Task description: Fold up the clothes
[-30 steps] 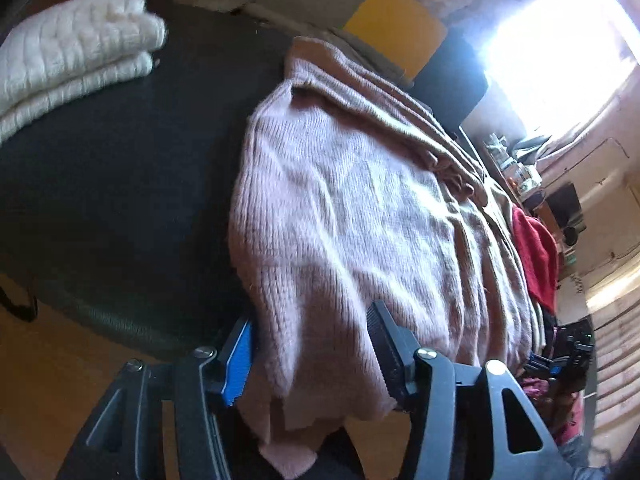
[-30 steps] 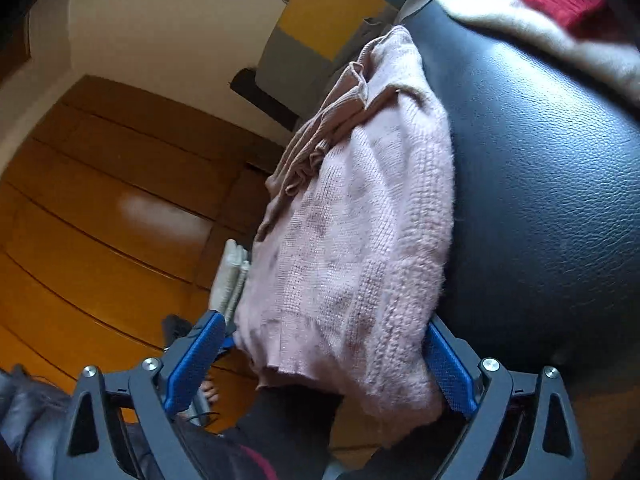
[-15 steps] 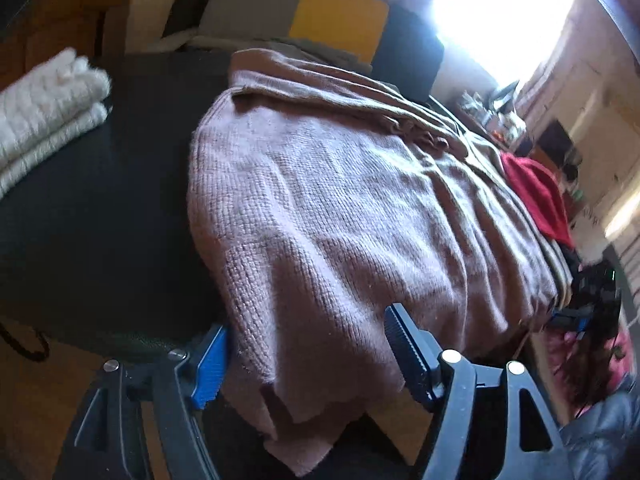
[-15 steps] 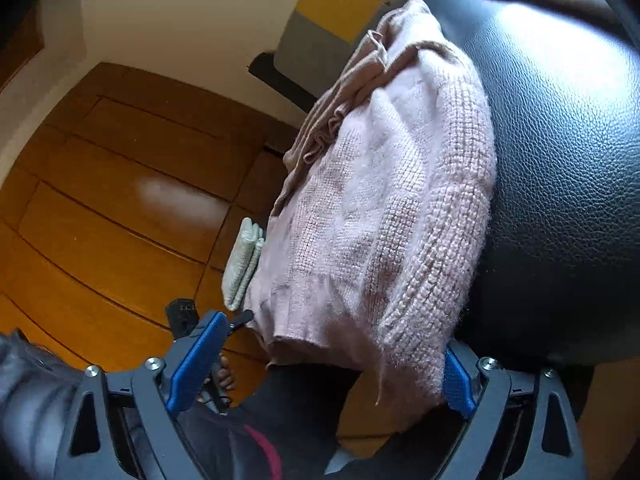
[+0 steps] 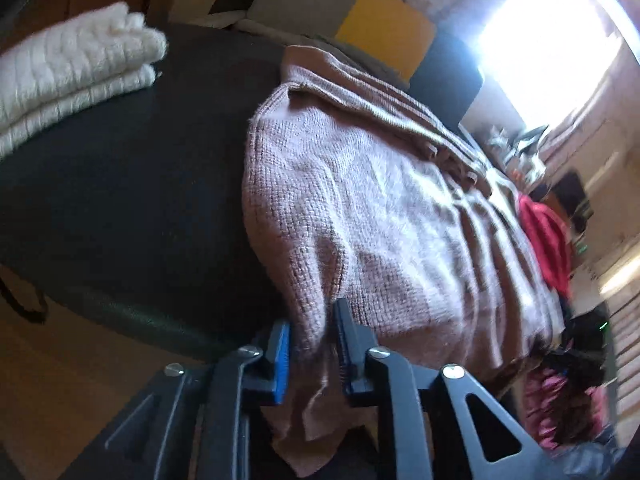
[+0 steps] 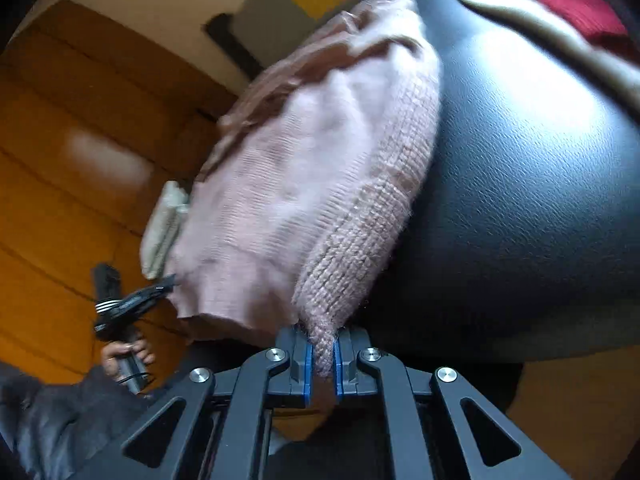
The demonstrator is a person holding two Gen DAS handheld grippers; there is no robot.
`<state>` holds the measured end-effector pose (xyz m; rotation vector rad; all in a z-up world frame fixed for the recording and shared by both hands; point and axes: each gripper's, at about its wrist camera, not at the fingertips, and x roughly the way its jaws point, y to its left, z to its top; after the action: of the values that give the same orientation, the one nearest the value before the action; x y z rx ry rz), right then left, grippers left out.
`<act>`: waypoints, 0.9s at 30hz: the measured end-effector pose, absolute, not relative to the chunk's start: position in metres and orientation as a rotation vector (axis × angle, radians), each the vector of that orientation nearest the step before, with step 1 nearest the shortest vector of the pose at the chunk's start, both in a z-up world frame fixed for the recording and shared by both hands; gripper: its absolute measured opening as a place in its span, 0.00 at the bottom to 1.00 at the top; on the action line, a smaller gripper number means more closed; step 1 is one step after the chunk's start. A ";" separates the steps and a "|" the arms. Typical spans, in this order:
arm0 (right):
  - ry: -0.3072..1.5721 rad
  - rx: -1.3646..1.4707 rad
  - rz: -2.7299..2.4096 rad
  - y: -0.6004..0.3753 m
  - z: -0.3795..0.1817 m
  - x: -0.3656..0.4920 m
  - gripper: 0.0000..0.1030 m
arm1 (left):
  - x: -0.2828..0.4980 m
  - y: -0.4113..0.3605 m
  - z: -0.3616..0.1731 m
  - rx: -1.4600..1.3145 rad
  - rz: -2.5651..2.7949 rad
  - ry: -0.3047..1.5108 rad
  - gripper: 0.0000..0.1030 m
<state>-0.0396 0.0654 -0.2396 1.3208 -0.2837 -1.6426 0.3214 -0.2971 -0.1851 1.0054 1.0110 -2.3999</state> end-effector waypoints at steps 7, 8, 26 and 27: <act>-0.515 1.332 -1.574 0.073 -0.259 -0.041 0.10 | 0.318 -0.293 -0.185 0.956 -2.403 1.011 0.31; -0.539 1.331 -1.564 0.075 -0.262 -0.041 0.10 | 0.317 -0.292 -0.185 0.960 -2.408 1.004 0.35; -0.503 1.260 -1.553 0.039 -0.215 -0.031 0.07 | 0.310 -0.316 -0.162 0.996 -2.568 1.220 0.11; -0.502 1.254 -1.542 0.034 -0.213 -0.034 0.07 | 0.310 -0.320 -0.161 0.975 -2.584 1.260 0.11</act>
<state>-0.0337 0.0342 -0.2128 1.2543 -0.5023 -1.5420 0.3100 -0.3198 -0.1605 0.9753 1.2597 -2.5842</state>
